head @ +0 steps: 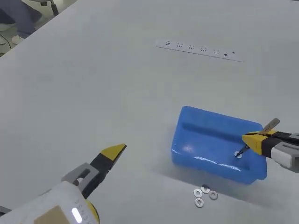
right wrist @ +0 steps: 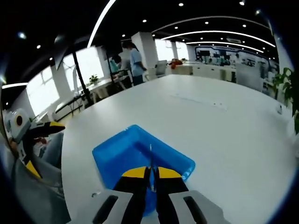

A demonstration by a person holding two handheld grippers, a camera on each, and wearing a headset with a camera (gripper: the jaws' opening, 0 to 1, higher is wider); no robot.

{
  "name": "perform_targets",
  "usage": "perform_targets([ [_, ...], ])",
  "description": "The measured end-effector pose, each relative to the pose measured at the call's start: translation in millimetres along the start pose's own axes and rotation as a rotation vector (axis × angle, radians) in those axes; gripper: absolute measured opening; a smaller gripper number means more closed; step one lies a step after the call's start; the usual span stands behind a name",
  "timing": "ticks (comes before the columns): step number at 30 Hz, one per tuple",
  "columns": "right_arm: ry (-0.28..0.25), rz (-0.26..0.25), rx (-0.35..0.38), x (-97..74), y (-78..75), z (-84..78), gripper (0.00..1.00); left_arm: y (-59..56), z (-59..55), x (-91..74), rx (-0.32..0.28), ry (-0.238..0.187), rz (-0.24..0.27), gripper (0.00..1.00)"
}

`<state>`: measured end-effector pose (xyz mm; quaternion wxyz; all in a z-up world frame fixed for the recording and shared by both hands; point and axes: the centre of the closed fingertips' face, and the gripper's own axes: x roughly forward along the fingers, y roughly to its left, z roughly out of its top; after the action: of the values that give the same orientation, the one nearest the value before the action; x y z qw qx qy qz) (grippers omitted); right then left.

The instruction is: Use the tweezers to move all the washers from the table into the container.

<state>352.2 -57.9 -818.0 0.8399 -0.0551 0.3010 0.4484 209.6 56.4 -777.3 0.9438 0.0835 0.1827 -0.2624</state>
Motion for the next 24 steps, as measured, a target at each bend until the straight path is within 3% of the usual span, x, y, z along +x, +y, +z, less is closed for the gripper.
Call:
perform_targets([
  [5,-0.012,0.004,-0.058,-2.2,0.2,-1.3,0.04,-1.2,-1.4,0.0,0.007,0.012,-0.004,0.88],
  [8,-0.042,0.011,-0.051,-6.2,2.6,3.5,0.04,-0.7,-0.6,-0.3,0.004,0.008,-0.002,0.88],
  [10,-0.087,0.029,-0.035,-12.0,8.9,12.7,0.03,-0.8,0.1,-0.5,-0.004,0.003,-0.003,0.88],
  [17,-0.165,0.056,-0.024,-31.8,28.2,33.3,0.03,-2.5,0.4,-0.2,-0.004,0.003,-0.012,0.88],
  [24,-0.183,0.107,-0.017,-45.0,54.5,38.2,0.03,-2.2,0.9,-0.3,-0.005,0.001,-0.011,0.88],
])
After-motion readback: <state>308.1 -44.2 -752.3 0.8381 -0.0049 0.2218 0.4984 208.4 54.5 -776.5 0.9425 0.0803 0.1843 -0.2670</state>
